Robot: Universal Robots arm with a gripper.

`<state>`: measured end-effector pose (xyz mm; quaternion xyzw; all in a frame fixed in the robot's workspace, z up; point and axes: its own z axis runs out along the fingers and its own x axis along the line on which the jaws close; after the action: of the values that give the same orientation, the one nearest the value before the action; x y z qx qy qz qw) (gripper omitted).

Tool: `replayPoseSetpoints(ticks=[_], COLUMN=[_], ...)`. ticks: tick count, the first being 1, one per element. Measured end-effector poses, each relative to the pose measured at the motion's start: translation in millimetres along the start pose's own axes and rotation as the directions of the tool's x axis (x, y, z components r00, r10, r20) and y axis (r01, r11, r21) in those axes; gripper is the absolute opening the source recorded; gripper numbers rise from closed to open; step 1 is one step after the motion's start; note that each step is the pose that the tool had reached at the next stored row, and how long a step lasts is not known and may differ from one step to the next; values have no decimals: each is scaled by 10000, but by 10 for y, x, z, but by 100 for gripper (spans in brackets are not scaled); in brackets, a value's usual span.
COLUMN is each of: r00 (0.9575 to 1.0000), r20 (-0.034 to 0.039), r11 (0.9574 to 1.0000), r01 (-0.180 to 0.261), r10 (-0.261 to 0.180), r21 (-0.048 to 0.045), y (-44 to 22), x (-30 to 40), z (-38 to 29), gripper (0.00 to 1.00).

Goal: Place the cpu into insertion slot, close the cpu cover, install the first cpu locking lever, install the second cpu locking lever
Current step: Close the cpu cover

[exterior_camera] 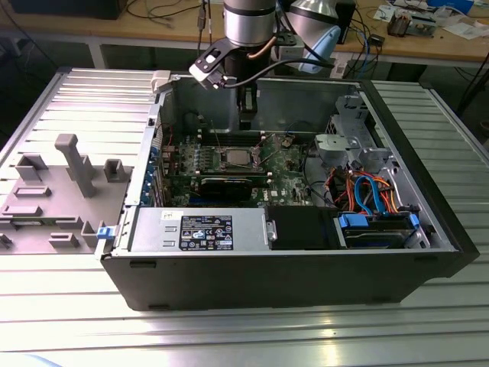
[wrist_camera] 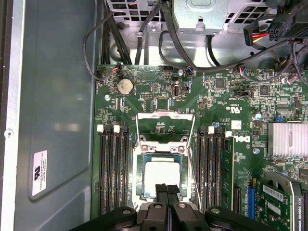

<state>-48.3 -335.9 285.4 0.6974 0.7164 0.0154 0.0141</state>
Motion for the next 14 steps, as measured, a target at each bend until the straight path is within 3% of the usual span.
replayPoseSetpoints(ticks=[14], r00=[10000], r20=[1], r11=[10000], r01=[0], r10=[0], r21=[0], y=[49], x=[-1], z=[2], gripper=[11])
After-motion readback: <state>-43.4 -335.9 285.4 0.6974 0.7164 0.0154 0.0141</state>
